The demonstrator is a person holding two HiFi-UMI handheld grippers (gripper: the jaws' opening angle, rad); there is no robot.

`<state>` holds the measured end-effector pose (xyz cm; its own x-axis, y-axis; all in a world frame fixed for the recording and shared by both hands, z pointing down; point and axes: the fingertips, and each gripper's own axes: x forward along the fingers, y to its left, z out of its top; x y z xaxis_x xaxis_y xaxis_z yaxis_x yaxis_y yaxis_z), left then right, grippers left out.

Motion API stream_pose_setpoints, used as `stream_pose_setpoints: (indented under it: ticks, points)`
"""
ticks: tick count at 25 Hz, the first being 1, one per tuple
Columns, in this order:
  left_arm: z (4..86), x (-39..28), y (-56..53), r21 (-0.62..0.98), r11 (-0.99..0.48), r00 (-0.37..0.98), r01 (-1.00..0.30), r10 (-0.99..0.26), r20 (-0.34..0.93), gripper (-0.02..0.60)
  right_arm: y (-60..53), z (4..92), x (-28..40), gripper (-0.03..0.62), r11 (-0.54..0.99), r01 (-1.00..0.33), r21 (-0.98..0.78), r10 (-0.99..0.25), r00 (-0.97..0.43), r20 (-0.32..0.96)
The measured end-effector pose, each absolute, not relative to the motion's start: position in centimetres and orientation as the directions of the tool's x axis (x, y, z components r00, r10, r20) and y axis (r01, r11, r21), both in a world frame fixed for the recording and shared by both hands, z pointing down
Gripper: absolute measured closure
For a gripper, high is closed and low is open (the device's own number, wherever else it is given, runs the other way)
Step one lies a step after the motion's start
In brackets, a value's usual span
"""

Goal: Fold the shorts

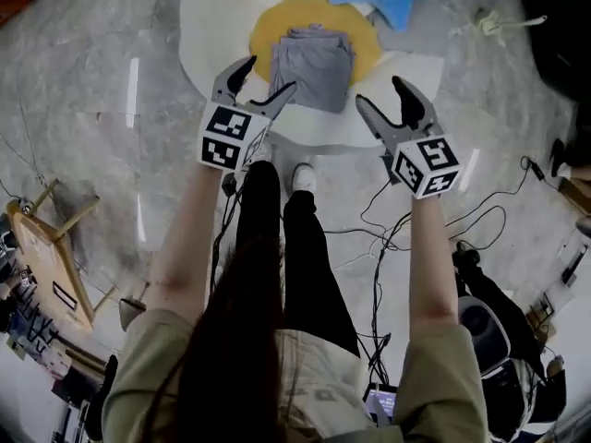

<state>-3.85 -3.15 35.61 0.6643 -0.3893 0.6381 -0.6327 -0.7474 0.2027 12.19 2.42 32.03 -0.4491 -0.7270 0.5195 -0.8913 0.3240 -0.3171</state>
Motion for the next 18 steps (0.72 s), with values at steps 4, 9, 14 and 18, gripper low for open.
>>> stream_pose_setpoints:
  ticks: [4,9,14,18]
  points:
    - [24.6,-5.9,-0.1,0.198,-0.658,0.632,-0.727,-0.527,0.568,0.239,5.8,19.1,12.4,0.260,0.301,-0.904,-0.303,-0.826,-0.406,0.392]
    - [9.1,-6.2,5.1,0.155,-0.594,0.595,-0.789,-0.676,0.436,0.241,9.2,2.5,12.5,0.261,0.293,-0.938,-0.187,-0.926,-0.327,0.191]
    - [-3.5,-6.1,9.2,0.049,-0.540,0.526,-0.840,-0.790,0.314,0.242,12.4,-9.1,12.2,0.267,0.281,-0.956,-0.087,-0.957,-0.286,0.044]
    - [-10.6,-5.2,11.4,-0.014,-0.526,0.513,-0.850,-0.835,0.197,0.311,14.8,-13.7,12.4,0.355,0.264,-0.961,-0.086,-0.965,-0.263,-0.017]
